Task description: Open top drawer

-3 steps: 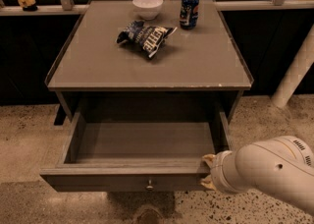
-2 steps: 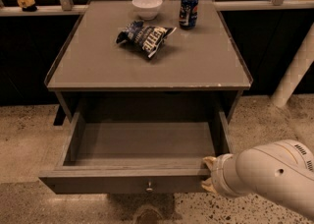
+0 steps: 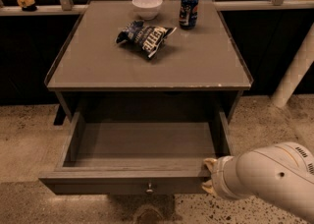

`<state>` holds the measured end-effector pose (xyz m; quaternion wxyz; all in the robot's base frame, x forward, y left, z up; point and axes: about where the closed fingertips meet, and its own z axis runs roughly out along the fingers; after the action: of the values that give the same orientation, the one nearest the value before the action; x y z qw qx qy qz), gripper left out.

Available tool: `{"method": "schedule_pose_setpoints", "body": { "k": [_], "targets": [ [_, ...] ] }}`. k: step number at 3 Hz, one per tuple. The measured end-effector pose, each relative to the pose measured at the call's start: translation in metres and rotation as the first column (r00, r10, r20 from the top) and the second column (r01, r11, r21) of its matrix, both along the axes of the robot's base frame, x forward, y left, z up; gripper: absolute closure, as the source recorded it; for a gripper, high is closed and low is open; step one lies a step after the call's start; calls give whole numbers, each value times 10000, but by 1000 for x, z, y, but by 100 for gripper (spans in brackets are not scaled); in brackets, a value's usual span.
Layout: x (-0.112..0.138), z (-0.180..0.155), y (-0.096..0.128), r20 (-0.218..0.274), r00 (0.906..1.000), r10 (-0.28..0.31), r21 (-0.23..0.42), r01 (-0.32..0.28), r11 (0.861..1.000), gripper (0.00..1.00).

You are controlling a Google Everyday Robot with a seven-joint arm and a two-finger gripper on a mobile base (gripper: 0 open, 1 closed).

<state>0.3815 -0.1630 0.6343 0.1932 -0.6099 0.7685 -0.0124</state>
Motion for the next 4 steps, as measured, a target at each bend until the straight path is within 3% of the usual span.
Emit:
{"method": "schedule_pose_setpoints", "body": {
  "k": [1,4],
  "targets": [
    [0,1,1,0,10000,0,0,0,10000,100],
    [0,1,1,1,10000,0,-1,0,10000,36]
  ]
}}
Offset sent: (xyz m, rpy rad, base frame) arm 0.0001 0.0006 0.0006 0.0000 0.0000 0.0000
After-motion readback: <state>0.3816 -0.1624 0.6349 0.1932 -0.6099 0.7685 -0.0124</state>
